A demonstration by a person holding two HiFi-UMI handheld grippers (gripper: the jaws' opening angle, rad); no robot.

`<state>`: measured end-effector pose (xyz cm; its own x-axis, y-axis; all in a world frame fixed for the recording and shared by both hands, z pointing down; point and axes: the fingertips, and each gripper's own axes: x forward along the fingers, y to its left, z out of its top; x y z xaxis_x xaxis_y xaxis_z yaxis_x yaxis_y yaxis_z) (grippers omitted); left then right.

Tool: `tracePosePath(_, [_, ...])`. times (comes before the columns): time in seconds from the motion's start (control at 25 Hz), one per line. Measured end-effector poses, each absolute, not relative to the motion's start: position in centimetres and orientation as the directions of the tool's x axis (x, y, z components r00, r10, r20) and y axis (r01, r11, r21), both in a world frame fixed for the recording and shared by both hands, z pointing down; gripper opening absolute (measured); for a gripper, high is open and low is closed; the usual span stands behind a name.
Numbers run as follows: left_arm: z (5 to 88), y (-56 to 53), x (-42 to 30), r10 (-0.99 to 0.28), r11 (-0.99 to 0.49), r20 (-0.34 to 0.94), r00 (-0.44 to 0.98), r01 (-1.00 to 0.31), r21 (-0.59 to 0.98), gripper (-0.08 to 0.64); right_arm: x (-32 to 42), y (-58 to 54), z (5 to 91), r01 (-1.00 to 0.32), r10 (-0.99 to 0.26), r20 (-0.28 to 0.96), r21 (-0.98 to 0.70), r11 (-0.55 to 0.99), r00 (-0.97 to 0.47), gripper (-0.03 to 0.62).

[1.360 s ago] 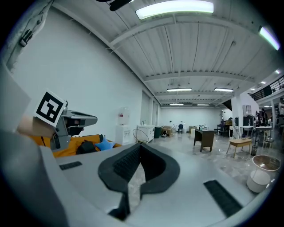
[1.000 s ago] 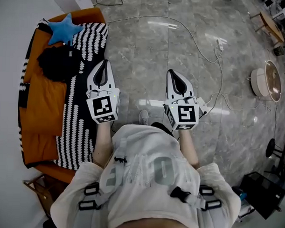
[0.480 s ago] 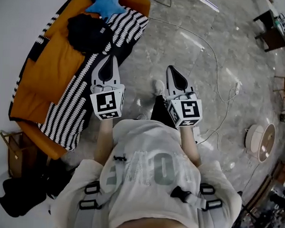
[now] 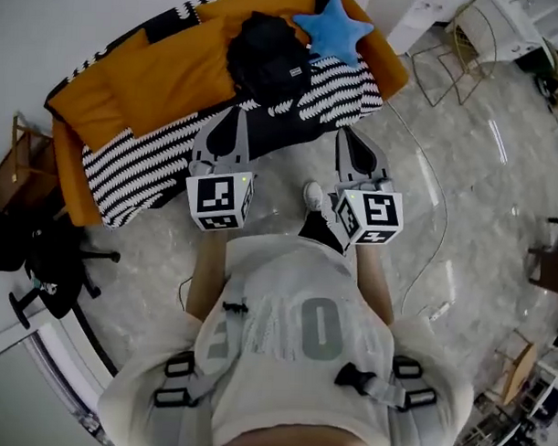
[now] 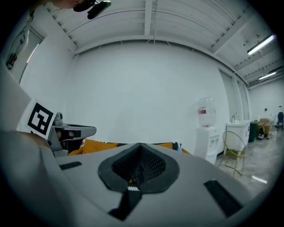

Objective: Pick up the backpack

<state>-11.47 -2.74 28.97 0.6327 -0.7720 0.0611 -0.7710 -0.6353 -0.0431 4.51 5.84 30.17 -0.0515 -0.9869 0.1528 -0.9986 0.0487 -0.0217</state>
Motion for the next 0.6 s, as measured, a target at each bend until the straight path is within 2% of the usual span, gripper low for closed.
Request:
tracePosePath(0.32, [27.5, -9.2, -7.7, -0.921, -0.387, 0.054, 0.386, -0.922, 0.008, 0.021, 10.7, -5.4, 29.3, -0.951, -0.937, 0.168, -0.019, 0.309, -0.308, 0.008])
tracePosePath(0.6, [27.4, -13.0, -4.9, -0.974, -0.217, 0.053, 0.218, -0.976, 0.030, 0.021, 15.9, -11.2, 30.2, -0.905, -0.888, 0.178, -0.045, 0.423, -0.424, 0.008])
